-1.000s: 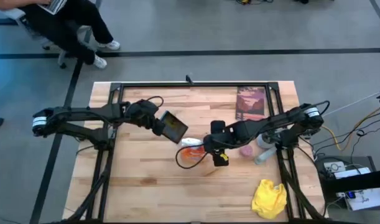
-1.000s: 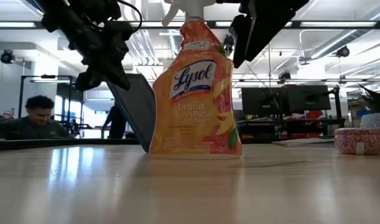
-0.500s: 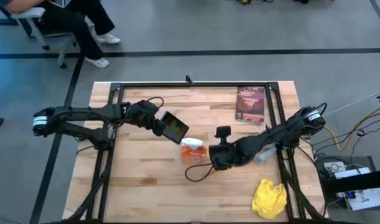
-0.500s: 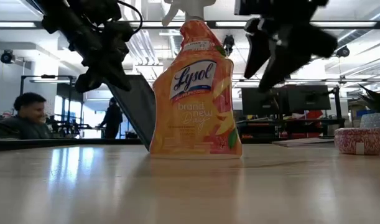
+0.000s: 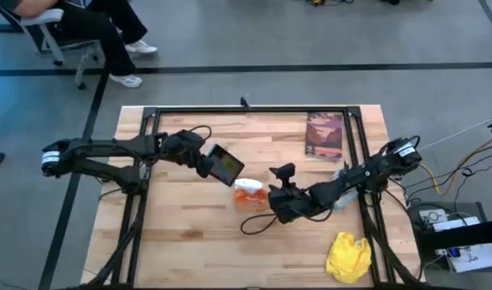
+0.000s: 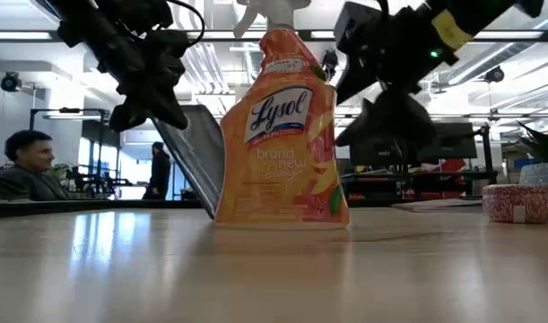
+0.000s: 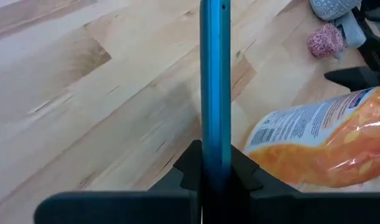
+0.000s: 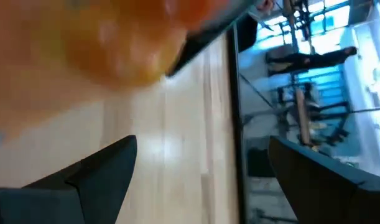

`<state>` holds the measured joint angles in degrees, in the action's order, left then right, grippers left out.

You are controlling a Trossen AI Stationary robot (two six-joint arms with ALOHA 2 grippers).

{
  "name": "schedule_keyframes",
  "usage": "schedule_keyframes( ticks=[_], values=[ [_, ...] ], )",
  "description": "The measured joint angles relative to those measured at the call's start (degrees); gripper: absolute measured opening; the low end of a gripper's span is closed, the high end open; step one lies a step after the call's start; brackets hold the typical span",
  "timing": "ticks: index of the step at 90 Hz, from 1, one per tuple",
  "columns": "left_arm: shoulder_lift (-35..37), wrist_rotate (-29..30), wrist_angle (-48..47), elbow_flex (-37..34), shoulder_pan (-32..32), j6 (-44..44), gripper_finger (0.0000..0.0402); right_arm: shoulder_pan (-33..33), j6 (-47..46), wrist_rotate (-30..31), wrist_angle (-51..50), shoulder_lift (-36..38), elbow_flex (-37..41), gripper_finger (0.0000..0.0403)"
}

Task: Apply microfiber cloth
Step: Spray the front and back of the tablet with the spray cleaning bottle

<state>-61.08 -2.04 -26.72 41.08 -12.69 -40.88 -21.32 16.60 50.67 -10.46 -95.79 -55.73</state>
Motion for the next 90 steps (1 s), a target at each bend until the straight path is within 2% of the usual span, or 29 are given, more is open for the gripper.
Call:
schedule_keyframes(
  ticks=[9,24,35,43,51,63,74,90],
  values=[
    [0.7,0.0,-2.3,0.3,-0.2,-0.2,0.0011,-0.5,-0.2,-4.2,3.9,0.0,0.3,0.0343],
    [0.9,-0.5,-3.1,0.3,-0.5,-1.3,0.0011,-1.8,-3.3,-6.1,5.2,0.0,0.1,0.0343],
    [0.9,-0.5,-3.0,0.3,-0.8,-1.4,0.0011,-2.4,-6.5,-11.1,7.5,0.0,-0.3,0.0343],
    [1.1,-0.6,-3.7,1.2,-0.9,0.4,0.0011,-2.5,-8.1,-14.5,9.1,0.0,-0.3,0.0343],
    [1.3,-1.1,-5.0,2.7,-0.9,2.9,0.0011,-2.4,-9.4,-15.2,8.4,0.0,-1.4,0.0344],
    [1.4,-1.7,-7.9,5.9,-1.3,7.3,0.0011,-1.7,-9.2,-17.1,-1.7,1.7,-8.3,0.0344],
    [1.3,-1.6,-8.9,6.8,-1.9,7.8,0.0011,-0.1,-9.8,-21.7,-12.8,3.0,-15.0,0.0344],
    [1.3,-1.8,-8.3,8.6,-2.7,13.3,0.0011,3.5,-5.8,-29.9,-16.3,4.4,-18.3,0.0344]
  ],
)
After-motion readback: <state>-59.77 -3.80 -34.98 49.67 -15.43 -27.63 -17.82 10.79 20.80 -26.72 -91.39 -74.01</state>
